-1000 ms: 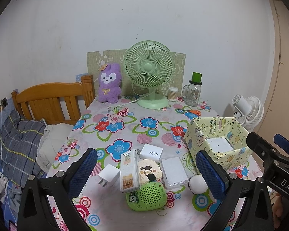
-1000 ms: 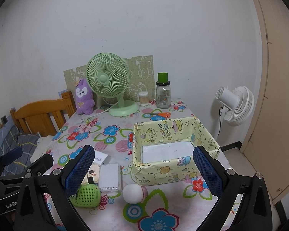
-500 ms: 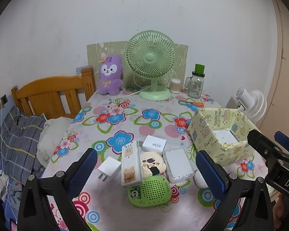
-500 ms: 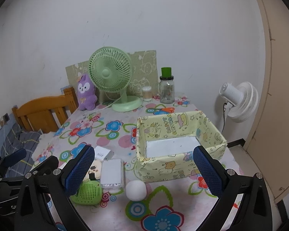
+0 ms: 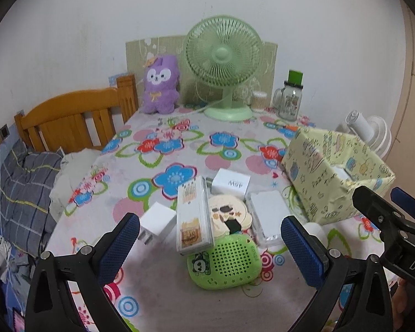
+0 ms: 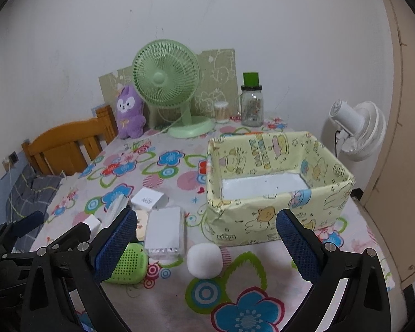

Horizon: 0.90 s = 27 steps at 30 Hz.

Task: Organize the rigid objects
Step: 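Lower the right gripper around the white ball and close on it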

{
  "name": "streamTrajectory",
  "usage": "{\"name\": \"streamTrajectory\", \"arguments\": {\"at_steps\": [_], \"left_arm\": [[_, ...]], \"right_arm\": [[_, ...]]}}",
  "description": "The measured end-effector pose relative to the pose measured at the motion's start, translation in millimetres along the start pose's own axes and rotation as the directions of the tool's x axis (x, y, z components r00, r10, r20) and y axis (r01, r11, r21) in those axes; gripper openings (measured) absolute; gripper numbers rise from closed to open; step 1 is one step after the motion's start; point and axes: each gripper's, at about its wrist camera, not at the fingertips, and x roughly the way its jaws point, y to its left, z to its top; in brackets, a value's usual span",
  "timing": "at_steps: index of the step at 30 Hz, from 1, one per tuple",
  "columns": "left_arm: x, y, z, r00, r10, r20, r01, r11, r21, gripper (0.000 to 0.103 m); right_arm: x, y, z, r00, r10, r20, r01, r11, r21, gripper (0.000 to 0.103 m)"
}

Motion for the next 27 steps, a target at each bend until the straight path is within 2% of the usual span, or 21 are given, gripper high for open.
{"name": "streamTrajectory", "arguments": {"at_steps": [19, 27], "left_arm": [[54.4, -10.6, -26.7, 0.989, 0.007, -0.144, -0.003, 0.999, 0.033, 0.103], [68.7, -23.0, -35.3, 0.984, 0.033, -0.174, -0.018, 0.996, 0.083, 0.103]], "right_arm": [[52.5, 0.3, -30.4, 0.991, -0.012, -0.132, 0.011, 1.000, -0.007, 0.094], [71.2, 3.9, -40.0, 0.981, -0.019, -0.192, 0.013, 0.999, -0.031, 0.087]]}}
